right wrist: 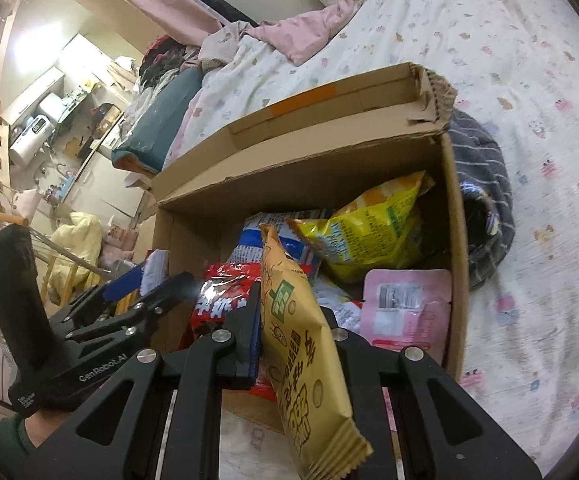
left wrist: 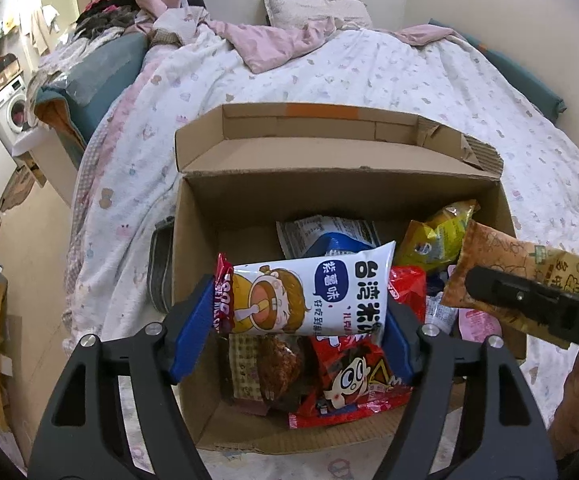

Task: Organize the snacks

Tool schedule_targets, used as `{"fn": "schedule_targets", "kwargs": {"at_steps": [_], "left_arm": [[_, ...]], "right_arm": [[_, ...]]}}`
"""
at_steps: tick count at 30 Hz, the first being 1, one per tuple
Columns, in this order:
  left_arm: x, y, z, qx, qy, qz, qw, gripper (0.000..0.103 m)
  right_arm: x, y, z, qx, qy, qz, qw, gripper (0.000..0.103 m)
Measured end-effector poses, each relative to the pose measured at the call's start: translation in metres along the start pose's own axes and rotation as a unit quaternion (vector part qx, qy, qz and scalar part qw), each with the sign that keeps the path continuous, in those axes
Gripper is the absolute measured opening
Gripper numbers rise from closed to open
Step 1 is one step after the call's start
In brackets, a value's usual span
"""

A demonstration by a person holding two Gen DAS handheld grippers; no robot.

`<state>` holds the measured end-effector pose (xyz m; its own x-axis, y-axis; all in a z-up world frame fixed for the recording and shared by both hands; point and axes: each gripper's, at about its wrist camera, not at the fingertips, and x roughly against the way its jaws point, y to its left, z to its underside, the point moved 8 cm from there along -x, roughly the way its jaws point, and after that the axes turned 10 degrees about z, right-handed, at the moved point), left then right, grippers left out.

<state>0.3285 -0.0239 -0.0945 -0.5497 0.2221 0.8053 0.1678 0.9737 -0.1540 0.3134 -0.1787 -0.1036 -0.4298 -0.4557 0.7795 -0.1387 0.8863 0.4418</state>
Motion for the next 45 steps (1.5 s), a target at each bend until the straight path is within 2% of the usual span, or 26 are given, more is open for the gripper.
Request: {"fn": "schedule_targets", "kwargs": {"at_steps": [6,9,12,18,20,21,22,24,29,31,34,38,40,43,45], "left_arm": [[0.000,-0.001,0.002,0.008,0.005,0.005,0.9999,0.084],[0.000,0.000,0.004,0.007,0.007,-0.002,0.9999,0.086],[0.000,0.001,0.007,0.017,0.010,0.011,0.9997,0.086],[0.011,0.001,0.001,0.008,-0.015,-0.003,0.9998,0.087],[0.014,0.002,-0.001,0.010,-0.020,-0.002,0.9997,0.089],[0.015,0.003,-0.001,0.013,-0.022,0.000,0.9997,0.090],[0.016,0.004,-0.002,0.018,-0.025,0.000,0.9995,0.090],[0.018,0.006,-0.003,0.027,-0.027,0.002,0.9993,0.091],[0.022,0.009,0.003,0.039,-0.027,0.004,0.9989,0.095],[0.026,0.011,0.006,0.047,-0.029,0.000,0.9985,0.098],[0.037,0.011,0.010,0.052,-0.039,-0.006,0.9979,0.099],[0.056,0.004,0.014,0.038,-0.057,0.002,0.9976,0.099],[0.068,-0.002,0.014,0.021,-0.067,0.004,0.9976,0.099],[0.089,-0.004,0.015,0.010,-0.084,-0.013,0.9963,0.100],[0.102,-0.004,0.017,0.015,-0.094,-0.016,0.9953,0.100]], "right_arm": [[-0.008,0.000,0.003,0.005,0.012,0.008,1.000,0.017],[-0.010,-0.001,0.005,0.004,0.019,0.007,1.000,0.017],[-0.010,0.001,0.006,0.010,0.019,0.011,1.000,0.020],[-0.008,0.002,0.001,0.014,0.006,0.032,0.999,0.022],[-0.004,-0.001,-0.001,0.016,-0.005,0.042,0.999,0.033],[-0.001,-0.002,-0.003,0.019,-0.013,0.050,0.999,0.057],[0.002,-0.003,-0.004,0.019,-0.020,0.052,0.998,0.075],[0.010,-0.002,-0.006,0.023,-0.042,0.053,0.997,0.077],[0.028,-0.002,-0.014,0.056,-0.092,0.113,0.988,0.090],[0.032,0.002,-0.015,0.065,-0.097,0.105,0.988,0.095],[0.039,0.000,-0.012,0.059,-0.104,0.108,0.987,0.096],[0.062,0.001,-0.005,0.044,-0.122,0.101,0.986,0.097],[0.076,0.006,-0.001,0.049,-0.136,0.104,0.984,0.103],[0.098,0.015,0.006,0.049,-0.164,0.104,0.980,0.103],[0.107,0.019,0.013,0.045,-0.164,0.101,0.980,0.103]]}}
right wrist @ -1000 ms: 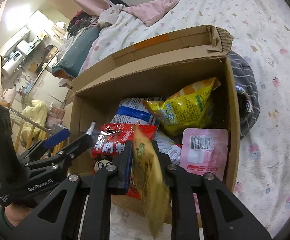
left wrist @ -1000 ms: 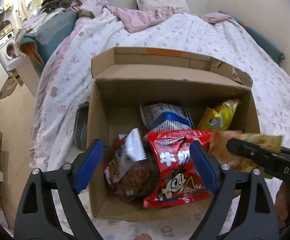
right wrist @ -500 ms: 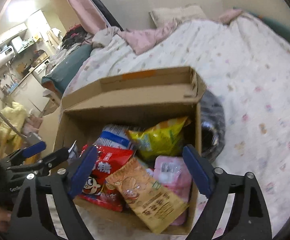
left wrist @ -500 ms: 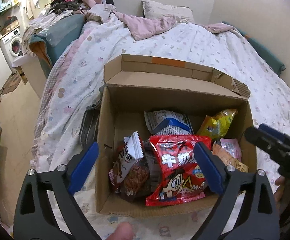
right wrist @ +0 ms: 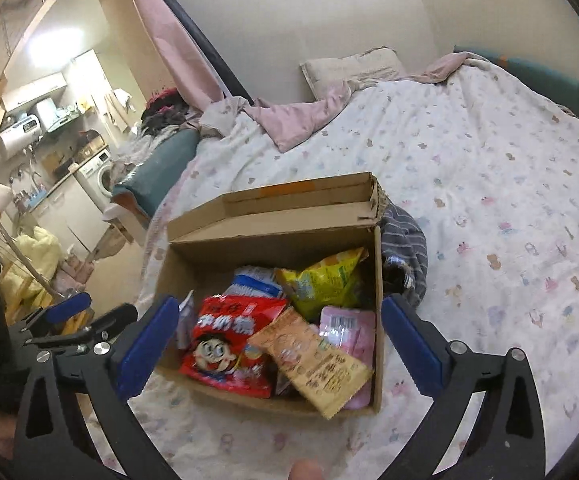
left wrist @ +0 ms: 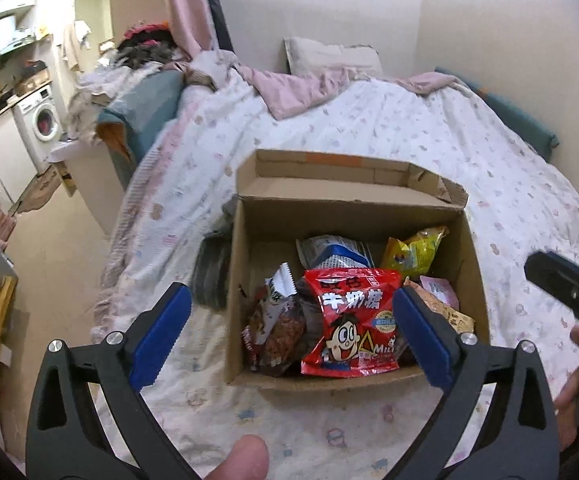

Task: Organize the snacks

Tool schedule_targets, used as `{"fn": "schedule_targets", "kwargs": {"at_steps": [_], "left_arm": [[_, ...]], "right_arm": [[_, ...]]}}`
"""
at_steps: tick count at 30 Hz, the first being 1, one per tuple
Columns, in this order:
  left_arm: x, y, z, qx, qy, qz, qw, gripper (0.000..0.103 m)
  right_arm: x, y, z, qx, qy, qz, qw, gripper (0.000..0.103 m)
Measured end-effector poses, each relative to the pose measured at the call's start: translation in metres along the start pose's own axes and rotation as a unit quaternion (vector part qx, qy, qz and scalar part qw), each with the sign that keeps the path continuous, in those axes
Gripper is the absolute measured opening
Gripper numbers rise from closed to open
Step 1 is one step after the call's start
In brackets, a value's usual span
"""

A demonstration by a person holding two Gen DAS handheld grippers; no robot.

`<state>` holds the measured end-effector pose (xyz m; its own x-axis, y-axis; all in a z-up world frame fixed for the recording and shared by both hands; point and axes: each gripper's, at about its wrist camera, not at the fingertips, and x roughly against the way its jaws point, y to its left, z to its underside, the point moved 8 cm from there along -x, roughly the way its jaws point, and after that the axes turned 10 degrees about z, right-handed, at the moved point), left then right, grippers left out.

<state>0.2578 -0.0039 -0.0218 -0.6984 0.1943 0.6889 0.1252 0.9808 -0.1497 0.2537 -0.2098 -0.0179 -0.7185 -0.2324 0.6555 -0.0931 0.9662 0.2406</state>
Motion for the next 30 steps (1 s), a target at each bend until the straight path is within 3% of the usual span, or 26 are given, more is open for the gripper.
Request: {"fn": "schedule_targets", "kwargs": {"at_steps": [5,8,12,21,27,30], "left_arm": [[0.041,-0.002,0.003,0.010,-0.048,0.013,0.9987,0.103],[0.063,-0.001,0.011,0.002,-0.062,-0.001,0.9981,0.103],[0.077,0.005,0.031,0.014,-0.049,0.000,0.9987,0.103],[0.080,0.014,0.079,0.038,-0.029,0.008,0.9988,0.103],[0.080,0.005,0.089,0.007,-0.050,0.001,0.9987,0.103],[0.075,0.004,0.092,-0.002,-0.037,-0.009,0.9993,0.103]], "right_arm": [[0.029,0.012,0.010,0.009,-0.005,0.010,1.000,0.103],[0.048,0.014,0.015,0.013,-0.020,0.019,1.000,0.103],[0.064,0.011,0.034,0.034,-0.032,0.049,0.998,0.103],[0.078,0.008,0.066,0.036,-0.045,0.064,0.996,0.103],[0.068,0.015,0.088,0.044,-0.033,0.071,0.996,0.103],[0.062,0.016,0.089,0.057,-0.034,0.082,0.994,0.103]]}}
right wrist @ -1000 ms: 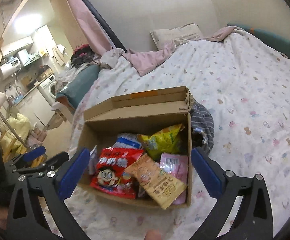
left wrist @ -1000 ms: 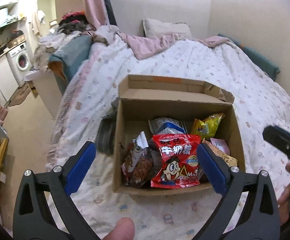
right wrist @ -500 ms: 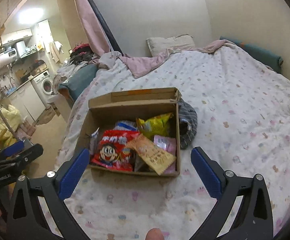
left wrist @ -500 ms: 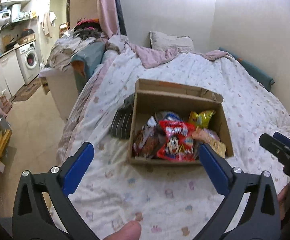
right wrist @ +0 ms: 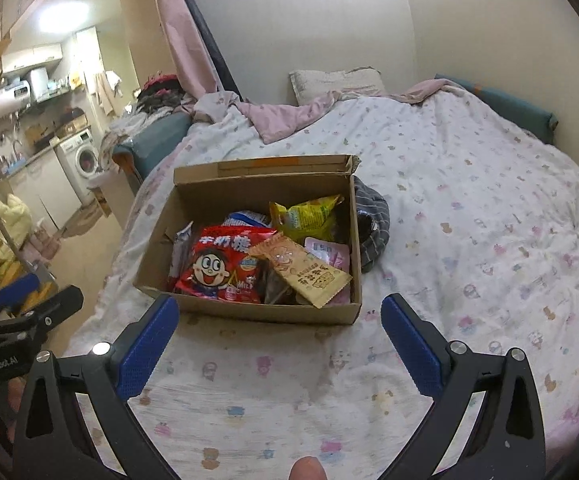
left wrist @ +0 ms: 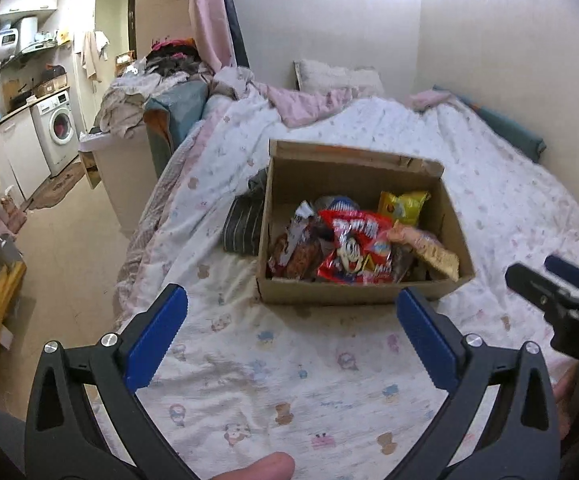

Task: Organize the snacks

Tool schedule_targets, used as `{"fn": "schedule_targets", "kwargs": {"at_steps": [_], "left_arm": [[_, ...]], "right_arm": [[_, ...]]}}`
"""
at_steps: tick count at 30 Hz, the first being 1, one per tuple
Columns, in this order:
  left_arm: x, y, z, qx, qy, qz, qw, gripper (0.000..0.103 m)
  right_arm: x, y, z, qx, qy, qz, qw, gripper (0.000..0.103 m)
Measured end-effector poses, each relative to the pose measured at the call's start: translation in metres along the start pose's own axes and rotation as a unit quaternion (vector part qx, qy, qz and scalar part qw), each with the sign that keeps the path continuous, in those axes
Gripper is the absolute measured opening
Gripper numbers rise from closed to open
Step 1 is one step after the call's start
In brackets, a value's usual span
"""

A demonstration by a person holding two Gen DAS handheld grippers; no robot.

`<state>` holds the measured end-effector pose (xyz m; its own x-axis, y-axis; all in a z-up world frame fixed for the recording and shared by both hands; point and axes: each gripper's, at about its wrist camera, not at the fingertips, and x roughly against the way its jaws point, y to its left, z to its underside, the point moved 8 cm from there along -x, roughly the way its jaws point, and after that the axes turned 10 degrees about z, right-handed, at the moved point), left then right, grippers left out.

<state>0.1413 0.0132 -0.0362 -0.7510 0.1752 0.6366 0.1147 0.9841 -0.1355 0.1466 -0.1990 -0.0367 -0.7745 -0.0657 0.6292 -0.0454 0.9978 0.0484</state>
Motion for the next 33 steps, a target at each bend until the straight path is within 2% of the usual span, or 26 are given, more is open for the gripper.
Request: {"fn": "schedule_targets", "kwargs": {"at_steps": [4,33], "left_arm": [[-0.006,0.003,0.003,0.023,0.013,0.013,0.9996,0.103],[-0.010,0.002,0.003,0.022,0.016,0.010,0.9996,0.103]], "right_arm": [[-0.008,0.000,0.001,-0.007,0.005,0.004,1.000,0.103],[-0.012,0.001,0.001,-0.003,0.006,0.014,1.000,0.103]]}}
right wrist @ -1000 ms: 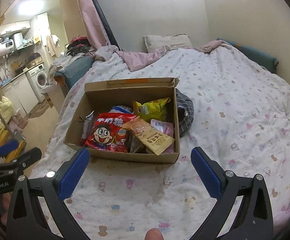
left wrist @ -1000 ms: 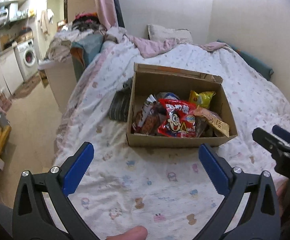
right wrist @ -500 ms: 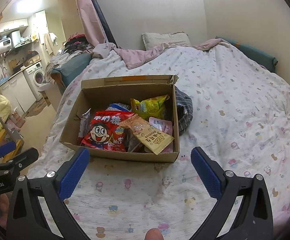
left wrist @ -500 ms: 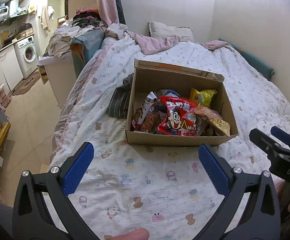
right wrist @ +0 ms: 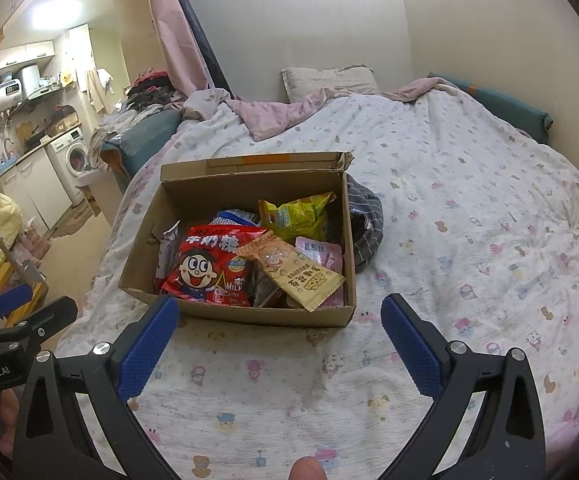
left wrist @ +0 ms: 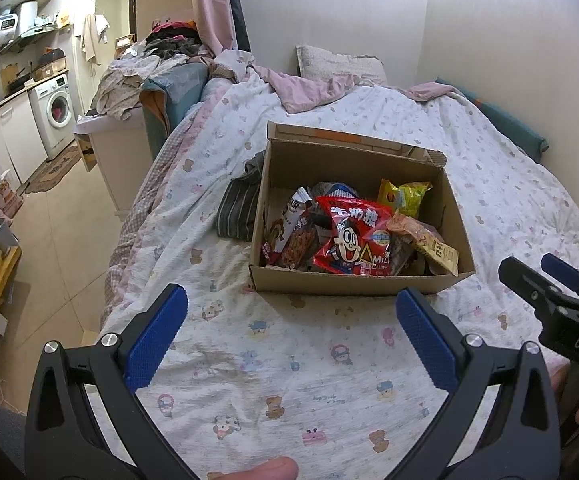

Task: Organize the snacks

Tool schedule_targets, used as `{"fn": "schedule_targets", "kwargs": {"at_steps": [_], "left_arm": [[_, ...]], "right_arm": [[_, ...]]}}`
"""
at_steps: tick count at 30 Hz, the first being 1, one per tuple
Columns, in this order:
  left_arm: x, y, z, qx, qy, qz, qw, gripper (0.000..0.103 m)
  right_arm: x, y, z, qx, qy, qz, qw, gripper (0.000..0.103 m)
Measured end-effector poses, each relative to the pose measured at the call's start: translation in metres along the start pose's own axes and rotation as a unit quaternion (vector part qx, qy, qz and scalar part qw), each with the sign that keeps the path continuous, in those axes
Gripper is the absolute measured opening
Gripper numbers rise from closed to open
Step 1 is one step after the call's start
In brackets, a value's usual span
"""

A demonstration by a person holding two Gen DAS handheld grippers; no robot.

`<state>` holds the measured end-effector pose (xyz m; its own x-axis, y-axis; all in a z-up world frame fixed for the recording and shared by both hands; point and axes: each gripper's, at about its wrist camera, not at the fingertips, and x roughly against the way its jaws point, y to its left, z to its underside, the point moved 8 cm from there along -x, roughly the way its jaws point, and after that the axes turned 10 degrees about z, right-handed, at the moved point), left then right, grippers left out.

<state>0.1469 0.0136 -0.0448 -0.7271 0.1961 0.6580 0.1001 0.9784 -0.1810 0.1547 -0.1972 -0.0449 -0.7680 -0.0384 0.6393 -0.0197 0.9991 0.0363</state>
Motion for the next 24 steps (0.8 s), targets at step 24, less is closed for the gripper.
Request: {"fn": "schedule_targets", "kwargs": {"at_steps": [24], "left_arm": [[0.0000,0.0004,-0.0013,-0.002,-0.002,0.001,1.0000,0.103]], "right_arm": [[0.0033,0.0014,-0.0034,0.000,-0.006,-0.004,1.000,0.103]]}}
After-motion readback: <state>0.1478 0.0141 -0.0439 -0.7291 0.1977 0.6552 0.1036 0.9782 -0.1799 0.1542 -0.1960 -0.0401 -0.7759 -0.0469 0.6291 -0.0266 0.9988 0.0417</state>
